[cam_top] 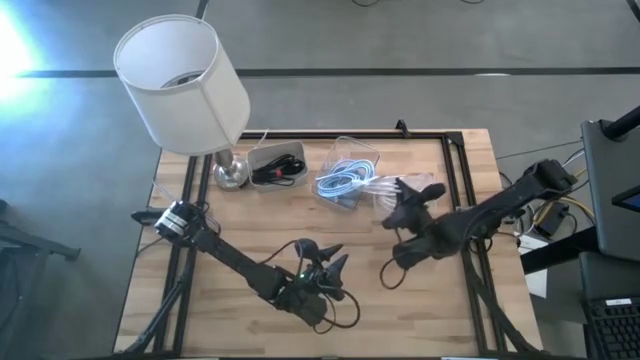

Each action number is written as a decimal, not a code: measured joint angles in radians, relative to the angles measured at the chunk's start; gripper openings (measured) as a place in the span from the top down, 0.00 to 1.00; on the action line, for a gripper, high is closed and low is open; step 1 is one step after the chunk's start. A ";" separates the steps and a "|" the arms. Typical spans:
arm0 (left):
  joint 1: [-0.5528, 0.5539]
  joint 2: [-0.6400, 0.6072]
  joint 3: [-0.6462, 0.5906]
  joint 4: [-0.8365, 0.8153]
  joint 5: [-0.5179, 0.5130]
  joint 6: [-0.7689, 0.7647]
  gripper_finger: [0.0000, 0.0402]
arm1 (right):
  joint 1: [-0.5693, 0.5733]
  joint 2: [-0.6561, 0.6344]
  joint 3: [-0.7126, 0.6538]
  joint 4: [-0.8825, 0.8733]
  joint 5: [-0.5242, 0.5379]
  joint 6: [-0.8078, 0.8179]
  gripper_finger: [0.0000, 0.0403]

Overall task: Pick & Place USB Port
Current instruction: Put the white USB cable into the right transparent bin

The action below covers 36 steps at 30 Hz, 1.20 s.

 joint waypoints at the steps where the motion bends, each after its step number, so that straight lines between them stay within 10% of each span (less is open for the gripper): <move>1: 0.000 0.000 -0.002 0.004 0.000 -0.001 0.59 | -0.004 -0.019 0.000 -0.061 -0.006 0.067 0.97; 10: 0.000 0.000 -0.009 0.000 0.001 -0.024 0.59 | -0.046 -0.158 -0.063 -0.470 -0.209 0.559 0.97; 36: 0.002 0.000 -0.013 0.002 0.009 -0.022 0.59 | -0.113 -0.061 -0.300 -0.289 -0.157 0.788 0.91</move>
